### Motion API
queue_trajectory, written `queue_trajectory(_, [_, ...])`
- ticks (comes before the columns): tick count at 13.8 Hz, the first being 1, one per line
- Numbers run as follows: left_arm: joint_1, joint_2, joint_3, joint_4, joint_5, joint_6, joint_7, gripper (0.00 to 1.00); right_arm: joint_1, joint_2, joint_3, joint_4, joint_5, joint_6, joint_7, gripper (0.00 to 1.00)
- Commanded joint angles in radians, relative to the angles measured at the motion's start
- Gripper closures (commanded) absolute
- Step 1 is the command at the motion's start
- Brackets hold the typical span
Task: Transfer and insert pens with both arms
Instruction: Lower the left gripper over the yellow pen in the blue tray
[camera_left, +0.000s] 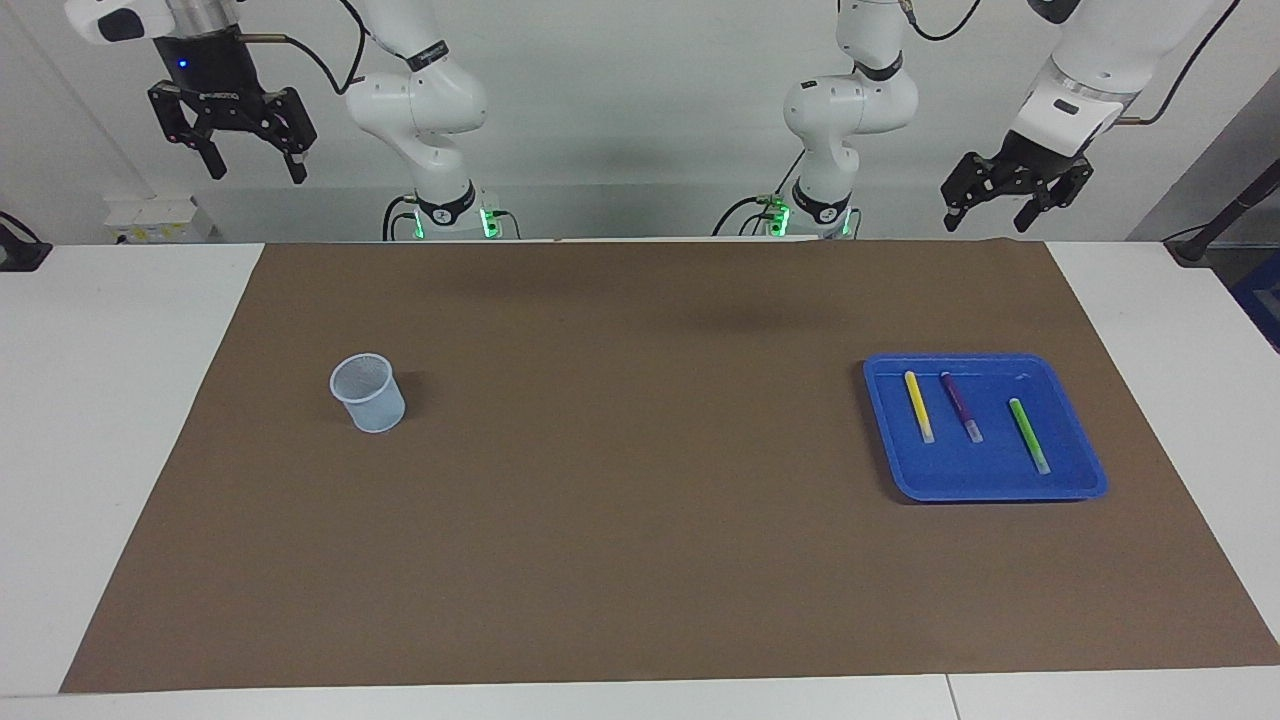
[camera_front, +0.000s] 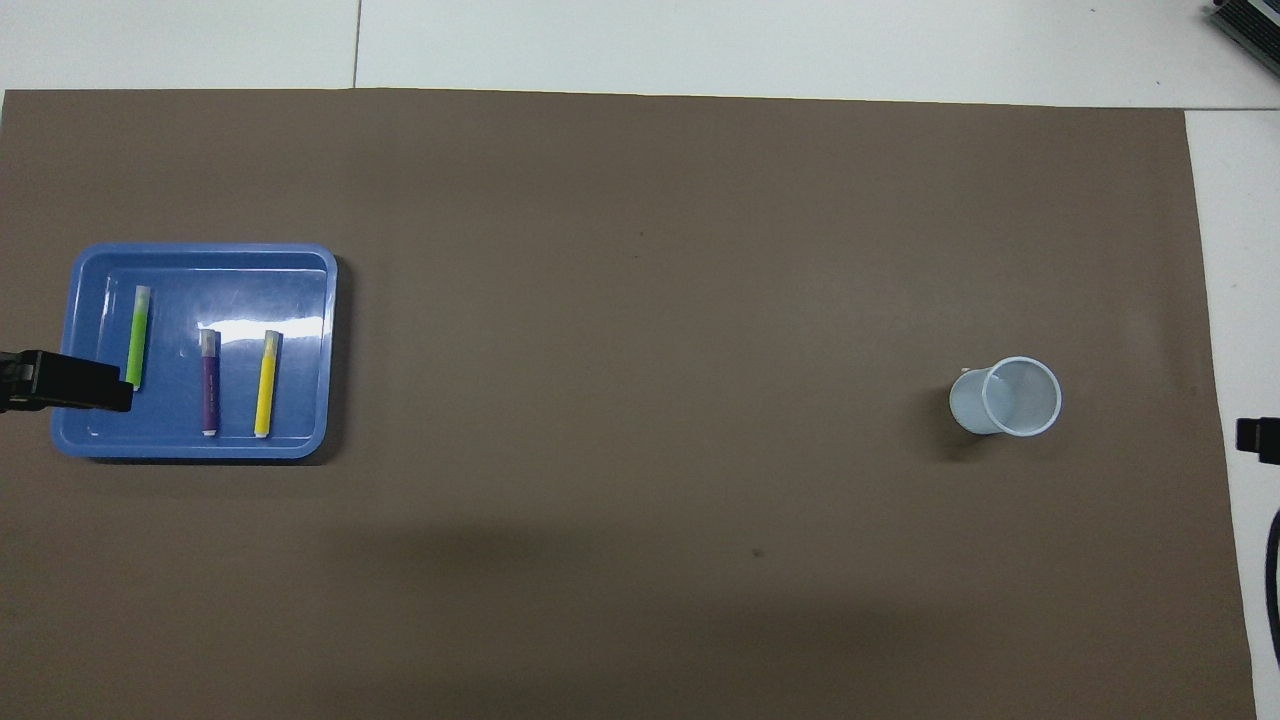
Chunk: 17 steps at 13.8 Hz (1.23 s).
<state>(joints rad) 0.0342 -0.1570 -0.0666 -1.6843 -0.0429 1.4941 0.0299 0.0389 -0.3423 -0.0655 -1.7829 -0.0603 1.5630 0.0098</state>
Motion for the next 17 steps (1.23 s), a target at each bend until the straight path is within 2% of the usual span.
queue_trajectory(1, [0.006, -0.026, -0.002, -0.023, 0.011, 0.012, -0.008, 0.00, 0.019, 0.023, 0.013, 0.006, 0.007, -0.036, -0.020, 0.00])
queue_trajectory(5, [0.006, -0.027, -0.002, -0.025, 0.011, 0.011, -0.007, 0.00, 0.019, 0.166, 0.013, 0.080, 0.048, -0.038, -0.031, 0.00])
queue_trajectory(8, [0.006, -0.027, -0.002, -0.026, 0.011, 0.012, -0.005, 0.00, 0.024, 0.273, 0.021, 0.174, 0.046, -0.052, -0.034, 0.00])
queue_trajectory(12, [0.004, -0.027, -0.002, -0.031, 0.011, 0.014, -0.005, 0.00, 0.042, 0.269, 0.023, 0.116, 0.046, 0.012, -0.030, 0.00])
queue_trajectory(17, [0.006, -0.027, -0.002, -0.052, 0.009, 0.035, -0.001, 0.00, 0.039, 0.273, 0.047, 0.112, 0.048, 0.002, -0.028, 0.00])
